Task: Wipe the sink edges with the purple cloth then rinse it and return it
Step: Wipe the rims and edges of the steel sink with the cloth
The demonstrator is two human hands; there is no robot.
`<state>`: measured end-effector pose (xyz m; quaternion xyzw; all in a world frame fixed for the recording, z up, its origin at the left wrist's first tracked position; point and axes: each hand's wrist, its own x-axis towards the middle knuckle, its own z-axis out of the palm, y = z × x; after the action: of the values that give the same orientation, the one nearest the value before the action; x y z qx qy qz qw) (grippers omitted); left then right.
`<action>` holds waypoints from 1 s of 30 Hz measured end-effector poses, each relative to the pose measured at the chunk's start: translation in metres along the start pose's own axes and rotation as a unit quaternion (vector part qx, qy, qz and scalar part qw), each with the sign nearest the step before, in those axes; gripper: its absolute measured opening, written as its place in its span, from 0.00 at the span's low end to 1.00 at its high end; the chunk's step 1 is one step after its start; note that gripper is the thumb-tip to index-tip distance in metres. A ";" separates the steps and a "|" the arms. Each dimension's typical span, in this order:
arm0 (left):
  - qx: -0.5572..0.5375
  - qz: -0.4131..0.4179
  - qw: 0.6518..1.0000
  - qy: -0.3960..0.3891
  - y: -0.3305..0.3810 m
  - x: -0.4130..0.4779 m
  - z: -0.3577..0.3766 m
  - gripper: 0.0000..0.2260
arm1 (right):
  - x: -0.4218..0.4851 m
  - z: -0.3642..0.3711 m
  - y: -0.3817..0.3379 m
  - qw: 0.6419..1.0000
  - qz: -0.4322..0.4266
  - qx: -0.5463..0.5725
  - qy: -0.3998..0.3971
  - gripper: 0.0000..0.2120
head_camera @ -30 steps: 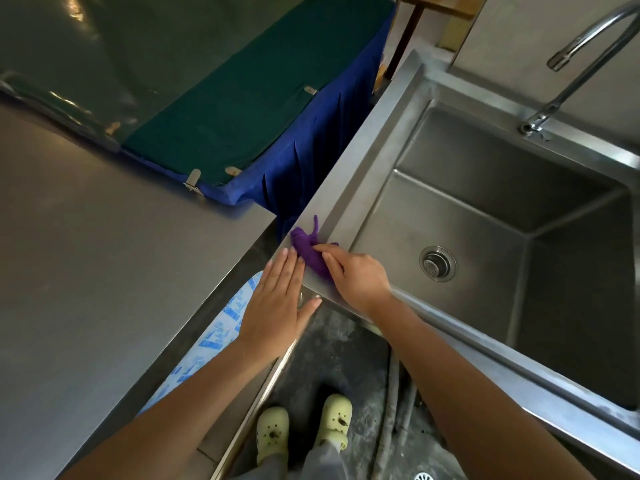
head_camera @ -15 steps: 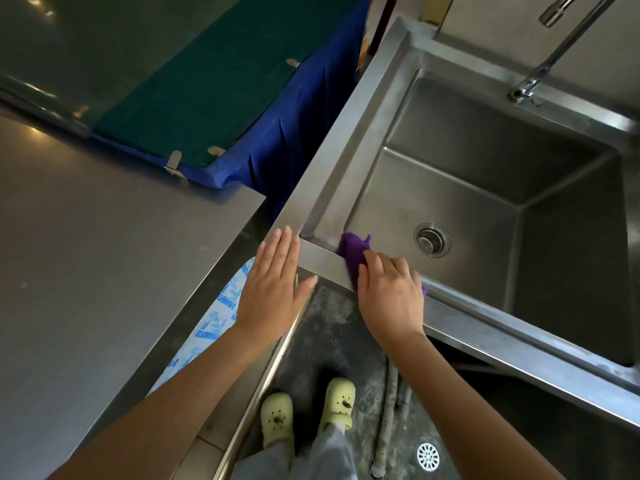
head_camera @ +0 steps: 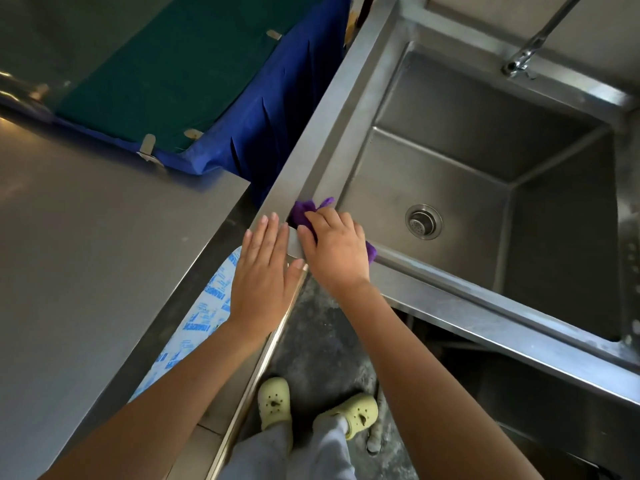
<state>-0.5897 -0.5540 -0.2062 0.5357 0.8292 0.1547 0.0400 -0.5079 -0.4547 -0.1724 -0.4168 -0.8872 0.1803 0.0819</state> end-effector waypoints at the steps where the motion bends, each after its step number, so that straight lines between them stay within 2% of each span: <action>1: 0.002 -0.004 1.000 -0.003 0.003 0.000 -0.001 0.30 | -0.003 0.002 0.001 1.000 0.010 0.011 0.011 0.17; 5: 0.013 -0.009 1.000 -0.013 0.013 0.002 -0.002 0.32 | -0.016 0.004 0.012 0.995 0.045 0.022 0.087 0.15; 11: 0.017 0.028 0.999 -0.040 0.028 0.003 0.004 0.31 | -0.036 -0.004 0.043 0.987 0.084 -0.013 0.138 0.15; 14: 0.010 0.073 0.996 -0.051 0.046 0.006 0.011 0.31 | -0.047 -0.007 0.056 0.982 0.118 -0.030 0.147 0.14; 21: 0.008 0.115 0.991 -0.066 0.079 0.007 0.019 0.30 | -0.080 -0.022 0.096 0.965 0.184 -0.071 0.174 0.12; 26: 0.021 0.105 0.993 -0.041 0.085 0.004 0.025 0.24 | -0.106 -0.037 0.126 0.944 0.254 -0.114 0.175 0.13; 28: 0.025 0.104 0.994 -0.032 0.086 0.004 0.025 0.23 | -0.110 -0.048 0.134 0.937 0.284 -0.082 0.188 0.13; 30: 0.027 0.104 0.994 -0.020 0.086 0.005 0.026 0.22 | -0.105 -0.062 0.131 0.924 0.302 -0.009 0.237 0.15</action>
<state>-0.5104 -0.5115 -0.2041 0.6232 0.7716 0.1251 0.0254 -0.3294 -0.4425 -0.1655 -0.6959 -0.6759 0.0847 0.2274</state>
